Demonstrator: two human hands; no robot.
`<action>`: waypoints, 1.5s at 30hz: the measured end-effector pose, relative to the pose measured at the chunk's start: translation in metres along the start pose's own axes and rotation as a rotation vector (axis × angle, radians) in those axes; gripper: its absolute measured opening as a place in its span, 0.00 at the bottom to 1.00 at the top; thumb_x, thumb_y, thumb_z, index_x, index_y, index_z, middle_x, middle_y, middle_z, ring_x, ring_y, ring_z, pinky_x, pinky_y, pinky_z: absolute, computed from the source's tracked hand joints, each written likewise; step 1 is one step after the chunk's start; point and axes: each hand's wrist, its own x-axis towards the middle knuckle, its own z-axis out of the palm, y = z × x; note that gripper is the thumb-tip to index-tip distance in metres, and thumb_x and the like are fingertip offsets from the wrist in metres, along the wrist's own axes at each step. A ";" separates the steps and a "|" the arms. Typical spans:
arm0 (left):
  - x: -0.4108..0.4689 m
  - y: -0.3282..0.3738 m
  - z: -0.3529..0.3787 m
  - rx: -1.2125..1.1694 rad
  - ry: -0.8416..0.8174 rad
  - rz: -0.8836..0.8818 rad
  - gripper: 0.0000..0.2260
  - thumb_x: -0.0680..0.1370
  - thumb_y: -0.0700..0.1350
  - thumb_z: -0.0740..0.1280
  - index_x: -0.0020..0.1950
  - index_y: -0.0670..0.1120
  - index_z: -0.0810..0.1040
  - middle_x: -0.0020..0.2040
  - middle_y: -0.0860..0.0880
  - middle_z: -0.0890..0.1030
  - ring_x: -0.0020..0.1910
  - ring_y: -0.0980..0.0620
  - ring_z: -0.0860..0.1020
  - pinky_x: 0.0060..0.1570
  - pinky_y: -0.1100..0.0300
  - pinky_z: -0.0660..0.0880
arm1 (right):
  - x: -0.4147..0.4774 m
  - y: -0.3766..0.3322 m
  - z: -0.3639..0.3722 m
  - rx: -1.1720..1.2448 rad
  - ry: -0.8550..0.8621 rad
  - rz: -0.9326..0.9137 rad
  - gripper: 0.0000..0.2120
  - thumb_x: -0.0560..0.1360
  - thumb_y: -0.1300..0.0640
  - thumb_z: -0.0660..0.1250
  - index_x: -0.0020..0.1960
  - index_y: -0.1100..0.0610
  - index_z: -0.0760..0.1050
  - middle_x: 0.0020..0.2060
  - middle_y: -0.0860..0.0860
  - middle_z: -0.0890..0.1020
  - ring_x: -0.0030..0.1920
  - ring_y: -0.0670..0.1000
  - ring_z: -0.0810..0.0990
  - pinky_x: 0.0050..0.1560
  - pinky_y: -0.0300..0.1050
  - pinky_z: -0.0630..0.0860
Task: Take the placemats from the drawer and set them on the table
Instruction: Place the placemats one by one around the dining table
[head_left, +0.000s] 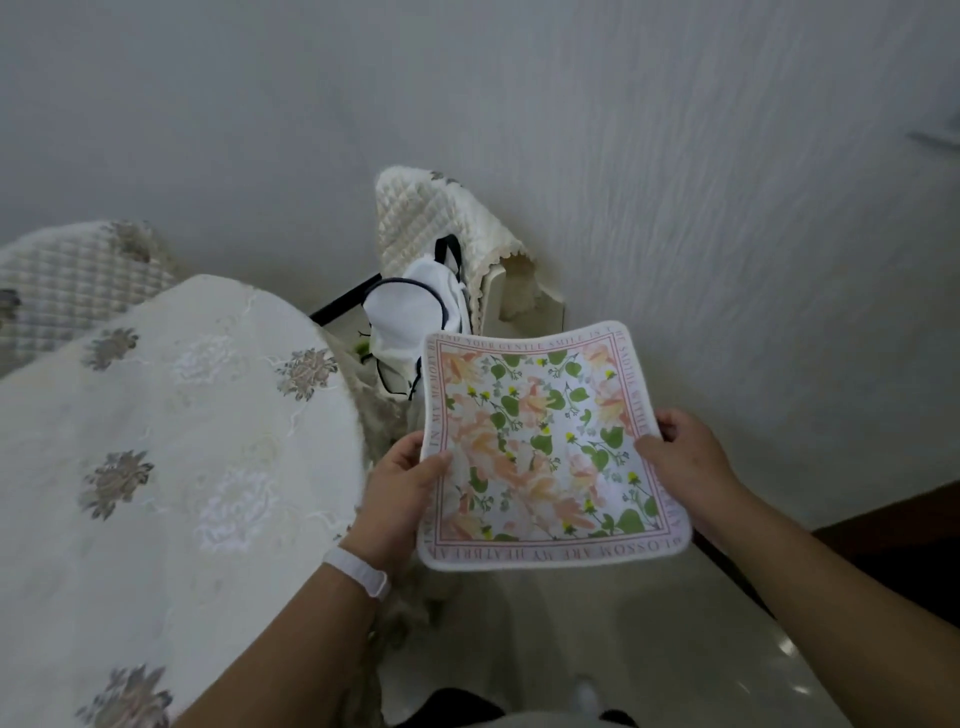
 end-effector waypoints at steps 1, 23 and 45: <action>0.001 0.001 0.002 -0.013 0.017 0.002 0.09 0.79 0.37 0.65 0.59 0.42 0.79 0.51 0.39 0.84 0.49 0.36 0.83 0.48 0.36 0.80 | 0.006 -0.004 0.000 0.005 -0.016 -0.007 0.05 0.78 0.61 0.64 0.52 0.53 0.75 0.45 0.51 0.84 0.41 0.54 0.86 0.43 0.58 0.84; 0.140 0.031 -0.136 -0.240 0.321 -0.051 0.09 0.80 0.36 0.65 0.59 0.41 0.77 0.51 0.36 0.84 0.47 0.34 0.83 0.49 0.36 0.79 | 0.151 -0.143 0.181 -0.214 -0.273 -0.138 0.06 0.78 0.63 0.65 0.54 0.56 0.74 0.46 0.51 0.83 0.40 0.50 0.85 0.34 0.44 0.80; 0.152 0.012 -0.245 -0.488 0.712 -0.065 0.09 0.79 0.34 0.64 0.57 0.41 0.77 0.49 0.38 0.85 0.45 0.37 0.84 0.47 0.43 0.81 | 0.211 -0.226 0.370 -0.552 -0.626 -0.409 0.06 0.78 0.60 0.64 0.54 0.54 0.74 0.47 0.50 0.82 0.44 0.51 0.83 0.47 0.53 0.81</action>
